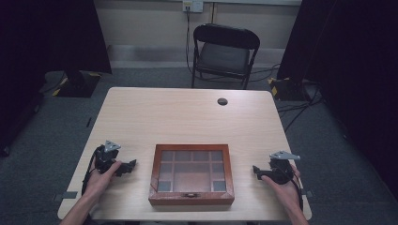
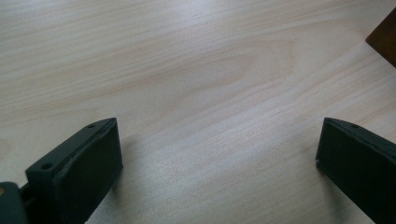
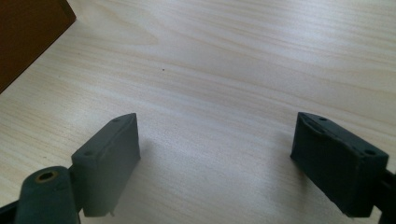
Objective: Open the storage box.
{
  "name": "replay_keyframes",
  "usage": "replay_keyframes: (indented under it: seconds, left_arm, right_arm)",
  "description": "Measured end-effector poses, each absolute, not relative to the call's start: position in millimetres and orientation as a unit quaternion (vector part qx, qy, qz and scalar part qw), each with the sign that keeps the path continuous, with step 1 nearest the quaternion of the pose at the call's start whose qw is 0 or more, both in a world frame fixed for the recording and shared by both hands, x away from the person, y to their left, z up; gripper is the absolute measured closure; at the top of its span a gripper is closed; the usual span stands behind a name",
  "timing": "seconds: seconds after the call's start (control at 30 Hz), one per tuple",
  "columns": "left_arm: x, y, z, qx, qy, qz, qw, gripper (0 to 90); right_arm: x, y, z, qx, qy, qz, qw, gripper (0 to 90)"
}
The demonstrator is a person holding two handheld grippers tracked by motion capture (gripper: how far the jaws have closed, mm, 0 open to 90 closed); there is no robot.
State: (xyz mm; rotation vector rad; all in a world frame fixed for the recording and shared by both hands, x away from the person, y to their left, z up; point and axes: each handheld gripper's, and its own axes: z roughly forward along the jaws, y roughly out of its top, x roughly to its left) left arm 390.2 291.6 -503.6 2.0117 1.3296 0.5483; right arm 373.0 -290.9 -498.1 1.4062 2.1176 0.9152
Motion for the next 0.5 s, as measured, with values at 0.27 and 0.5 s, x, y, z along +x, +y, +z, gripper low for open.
replay_keyframes:
  seconds: [0.27,0.5]
  left_arm:
    - [390.2,291.6,-503.6,0.769,0.508,0.209,0.328,0.0]
    - [390.2,291.6,-503.6,0.768,0.508,0.209,0.328,0.0]
  right_arm:
    - [371.7,-289.4,-488.8,0.508,0.764,0.346,0.197,24.9]
    - [365.1,-279.2,-468.4,0.486,0.764,0.394,0.161,38.3]
